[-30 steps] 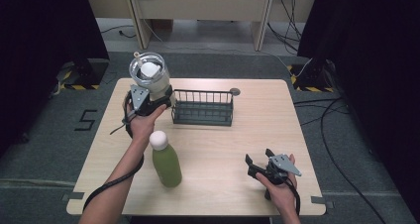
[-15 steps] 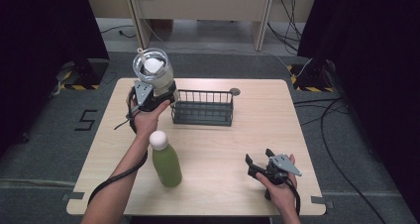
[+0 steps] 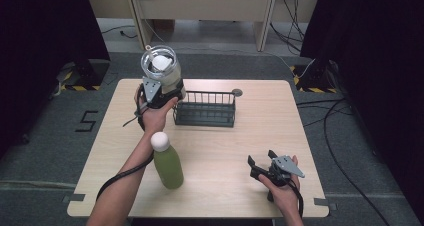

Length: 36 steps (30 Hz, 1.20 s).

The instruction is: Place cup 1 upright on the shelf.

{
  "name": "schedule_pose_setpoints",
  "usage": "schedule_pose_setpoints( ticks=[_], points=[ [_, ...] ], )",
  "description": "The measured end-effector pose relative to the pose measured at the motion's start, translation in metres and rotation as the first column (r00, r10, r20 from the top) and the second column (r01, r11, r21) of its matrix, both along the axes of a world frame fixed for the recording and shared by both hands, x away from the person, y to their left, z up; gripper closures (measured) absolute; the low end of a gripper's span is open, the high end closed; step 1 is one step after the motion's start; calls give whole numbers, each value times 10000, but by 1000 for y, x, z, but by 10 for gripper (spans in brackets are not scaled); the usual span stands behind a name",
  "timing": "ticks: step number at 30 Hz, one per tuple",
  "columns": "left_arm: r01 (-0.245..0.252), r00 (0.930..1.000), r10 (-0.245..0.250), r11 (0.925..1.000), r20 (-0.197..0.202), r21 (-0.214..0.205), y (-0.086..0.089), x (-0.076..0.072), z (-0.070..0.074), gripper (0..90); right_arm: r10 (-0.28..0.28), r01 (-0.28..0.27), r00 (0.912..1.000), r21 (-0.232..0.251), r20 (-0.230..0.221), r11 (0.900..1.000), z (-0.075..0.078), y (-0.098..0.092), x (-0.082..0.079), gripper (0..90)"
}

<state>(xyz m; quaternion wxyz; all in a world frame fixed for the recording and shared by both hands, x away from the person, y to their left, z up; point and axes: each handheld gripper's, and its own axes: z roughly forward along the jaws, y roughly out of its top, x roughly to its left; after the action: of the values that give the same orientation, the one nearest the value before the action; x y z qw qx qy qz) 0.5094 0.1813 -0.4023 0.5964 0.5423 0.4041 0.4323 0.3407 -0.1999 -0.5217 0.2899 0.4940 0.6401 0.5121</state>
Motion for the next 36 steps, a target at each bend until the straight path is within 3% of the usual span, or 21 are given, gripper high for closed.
schedule_pose_setpoints(
  ticks=[36],
  points=[
    [543,9985,-543,9985,52,63,-13,11,1,100,24,-24,10000,-2,-71,10000,0,0,1,160]
  ],
)
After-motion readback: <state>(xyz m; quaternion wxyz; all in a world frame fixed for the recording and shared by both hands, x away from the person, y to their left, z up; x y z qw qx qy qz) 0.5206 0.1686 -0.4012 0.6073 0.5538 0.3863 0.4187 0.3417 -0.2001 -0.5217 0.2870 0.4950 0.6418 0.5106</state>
